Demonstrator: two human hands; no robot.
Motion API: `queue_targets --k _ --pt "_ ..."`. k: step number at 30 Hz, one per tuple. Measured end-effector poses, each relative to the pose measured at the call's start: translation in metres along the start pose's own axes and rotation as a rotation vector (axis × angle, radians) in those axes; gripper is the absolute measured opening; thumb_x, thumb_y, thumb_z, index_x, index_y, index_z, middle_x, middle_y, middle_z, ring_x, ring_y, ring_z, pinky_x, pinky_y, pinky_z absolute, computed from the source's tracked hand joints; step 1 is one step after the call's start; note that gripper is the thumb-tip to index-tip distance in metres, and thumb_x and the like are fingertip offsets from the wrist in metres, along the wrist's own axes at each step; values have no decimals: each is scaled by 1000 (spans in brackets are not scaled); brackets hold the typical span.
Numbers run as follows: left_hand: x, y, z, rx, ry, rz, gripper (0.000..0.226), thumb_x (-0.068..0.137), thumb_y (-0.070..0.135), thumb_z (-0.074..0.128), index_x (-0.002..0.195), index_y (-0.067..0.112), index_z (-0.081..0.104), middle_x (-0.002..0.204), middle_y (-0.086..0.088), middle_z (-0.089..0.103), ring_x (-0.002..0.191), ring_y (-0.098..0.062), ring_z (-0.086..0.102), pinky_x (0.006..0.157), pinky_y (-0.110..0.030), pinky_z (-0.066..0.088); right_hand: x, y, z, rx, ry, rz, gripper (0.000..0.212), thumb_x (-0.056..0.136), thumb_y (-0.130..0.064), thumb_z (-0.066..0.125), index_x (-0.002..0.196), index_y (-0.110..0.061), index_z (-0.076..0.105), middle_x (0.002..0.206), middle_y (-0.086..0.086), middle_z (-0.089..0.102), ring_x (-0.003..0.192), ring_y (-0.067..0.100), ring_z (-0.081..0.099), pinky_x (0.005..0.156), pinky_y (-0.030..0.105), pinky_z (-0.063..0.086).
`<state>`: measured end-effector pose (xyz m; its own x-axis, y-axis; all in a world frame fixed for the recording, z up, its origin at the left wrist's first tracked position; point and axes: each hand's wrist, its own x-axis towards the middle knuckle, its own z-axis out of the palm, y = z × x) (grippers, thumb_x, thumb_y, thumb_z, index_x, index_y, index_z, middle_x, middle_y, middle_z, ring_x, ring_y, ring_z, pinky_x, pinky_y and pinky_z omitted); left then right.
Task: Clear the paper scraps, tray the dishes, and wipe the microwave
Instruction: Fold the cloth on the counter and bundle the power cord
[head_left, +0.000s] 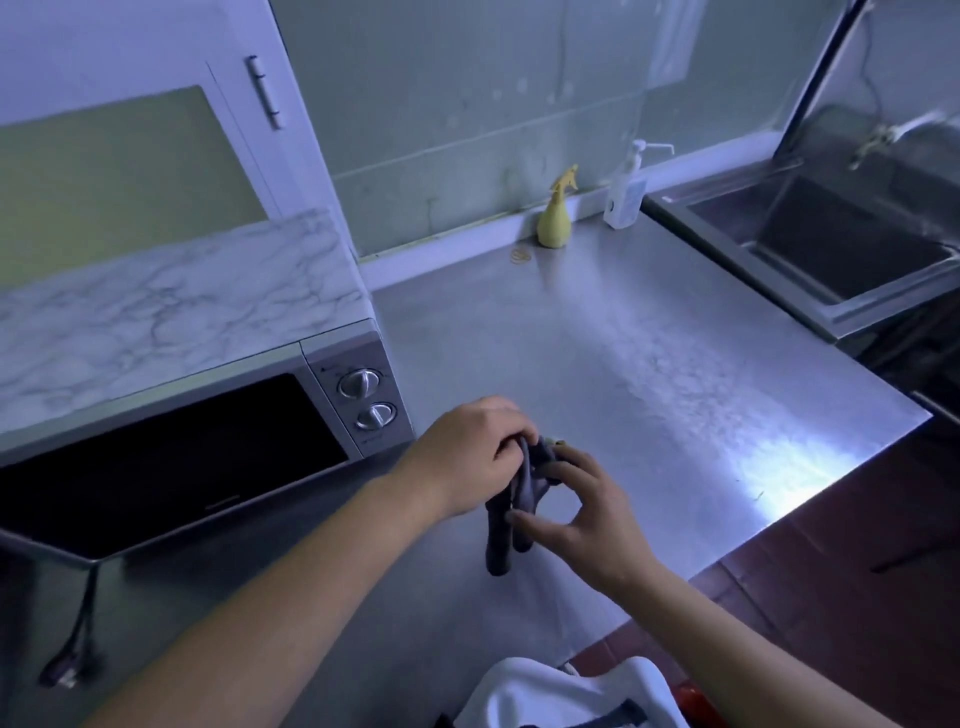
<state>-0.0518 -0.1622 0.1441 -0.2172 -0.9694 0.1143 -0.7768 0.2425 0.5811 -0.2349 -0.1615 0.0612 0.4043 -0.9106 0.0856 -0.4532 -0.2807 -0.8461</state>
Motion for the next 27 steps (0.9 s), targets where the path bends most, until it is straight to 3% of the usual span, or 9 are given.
queue_targets --k 3,6,8,11,14,22,27 --pt "-3 2 -14 47 -20 -14 24 85 5 53 93 15 73 94 2 67 89 -18 61 83 -33 49 7 -9 8 -51 33 -34 25 75 -25 75 100 -24 70 118 -16 59 107 -5 53 86 1 34" --pt "-6 -2 -30 74 -51 -52 23 84 6 54 91 16 73 89 2 67 87 -18 59 81 -35 48 17 -14 6 -128 34 -54 12 76 -16 60 85 -13 68 97 -6 67 88 15 60 68 18 39" --pt "-8 -5 -41 90 -66 -68 23 84 6 56 93 16 75 90 1 69 88 -18 60 81 -33 47 28 -18 -2 -170 7 -70 11 77 -4 64 75 -15 64 80 -8 63 72 12 55 60 19 35" --pt "-15 -17 -59 84 -90 -89 19 87 7 61 96 17 75 93 3 71 89 -15 62 83 -30 47 48 -26 -26 -167 -129 -71 16 76 1 69 79 -14 75 91 -5 70 80 13 63 69 25 48" --pt "-27 -30 -71 66 -105 -91 7 87 13 70 93 15 75 93 6 71 88 -11 62 85 -30 48 62 -39 -50 -188 -237 -85 11 83 -8 76 83 -18 80 102 -11 68 92 9 66 78 22 51" --pt "-53 -55 -75 -30 95 -54 7 83 13 80 89 12 78 101 13 71 94 3 60 84 -8 42 75 -79 -64 -408 -317 -180 14 82 -18 81 75 -9 73 107 -5 57 89 23 62 76 38 51" --pt "-60 -62 -72 -79 146 -112 17 79 21 83 77 15 68 89 1 69 81 -16 63 81 -37 51 73 -87 -69 -408 -297 -239 7 83 -11 78 88 -14 74 96 -8 64 80 11 59 74 31 48"
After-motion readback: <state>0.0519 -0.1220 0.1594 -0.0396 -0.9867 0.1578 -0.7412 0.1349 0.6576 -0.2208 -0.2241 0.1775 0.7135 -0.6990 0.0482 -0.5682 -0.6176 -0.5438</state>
